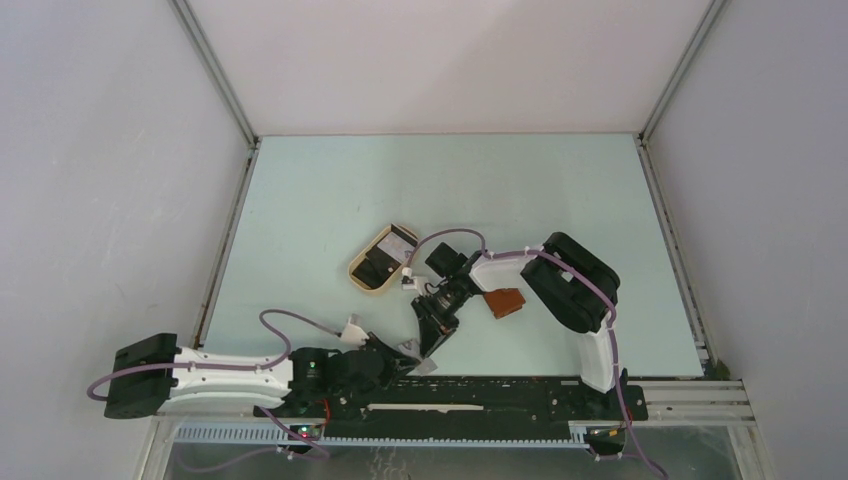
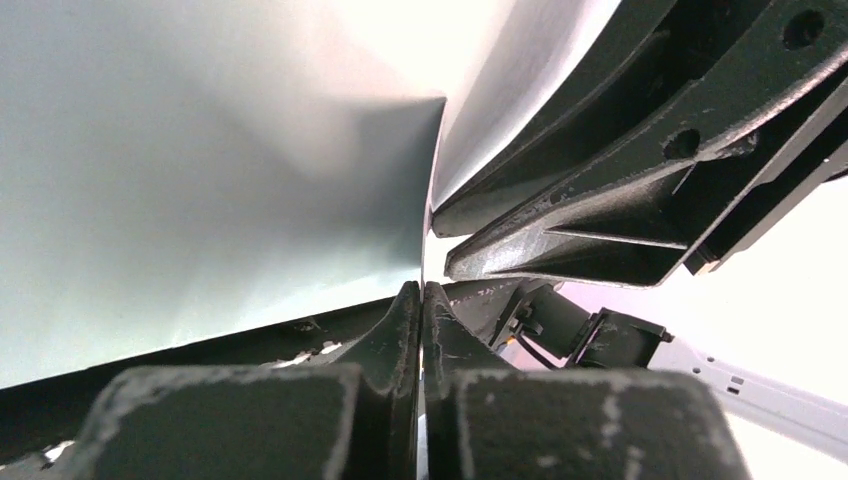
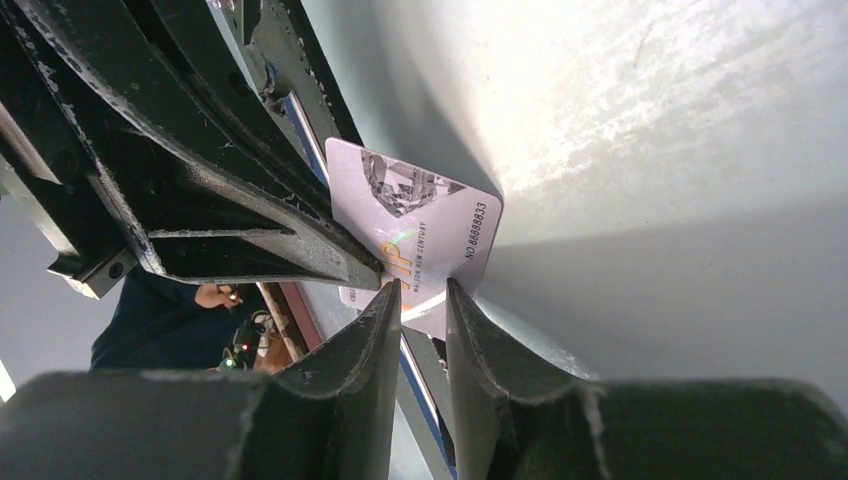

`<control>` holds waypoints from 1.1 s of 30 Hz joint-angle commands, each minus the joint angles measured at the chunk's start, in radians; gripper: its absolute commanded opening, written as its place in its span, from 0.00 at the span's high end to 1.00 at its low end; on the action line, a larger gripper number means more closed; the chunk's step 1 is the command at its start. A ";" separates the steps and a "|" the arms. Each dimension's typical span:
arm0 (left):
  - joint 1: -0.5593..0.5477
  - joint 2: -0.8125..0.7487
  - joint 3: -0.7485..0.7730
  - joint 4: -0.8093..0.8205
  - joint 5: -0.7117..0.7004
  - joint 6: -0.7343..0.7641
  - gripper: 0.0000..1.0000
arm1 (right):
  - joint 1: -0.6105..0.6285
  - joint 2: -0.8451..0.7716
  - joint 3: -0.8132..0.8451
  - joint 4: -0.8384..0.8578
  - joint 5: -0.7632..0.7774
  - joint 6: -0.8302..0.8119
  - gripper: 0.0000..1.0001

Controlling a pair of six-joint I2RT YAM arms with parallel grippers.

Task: Put the credit cards into the card holder
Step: Pick up the credit card at the corner of the board, then place the credit card in the storage box.

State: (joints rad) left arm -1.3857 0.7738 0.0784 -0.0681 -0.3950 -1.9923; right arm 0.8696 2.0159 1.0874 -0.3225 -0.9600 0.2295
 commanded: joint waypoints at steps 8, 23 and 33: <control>-0.003 0.026 0.070 -0.078 -0.053 0.163 1.00 | -0.063 -0.212 0.061 -0.116 0.016 -0.204 0.60; 0.354 -0.134 0.305 -0.216 -0.068 0.977 1.00 | -0.411 -0.718 0.157 -0.612 -0.048 -0.863 0.54; 0.769 -0.006 0.408 -0.065 0.168 1.225 1.00 | -0.442 -0.766 0.120 -0.619 0.005 -0.893 0.55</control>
State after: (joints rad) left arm -0.6895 0.7288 0.4026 -0.1795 -0.3061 -0.9146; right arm 0.4397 1.2766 1.2030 -0.9245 -0.9695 -0.6163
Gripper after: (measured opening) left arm 0.008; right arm 0.457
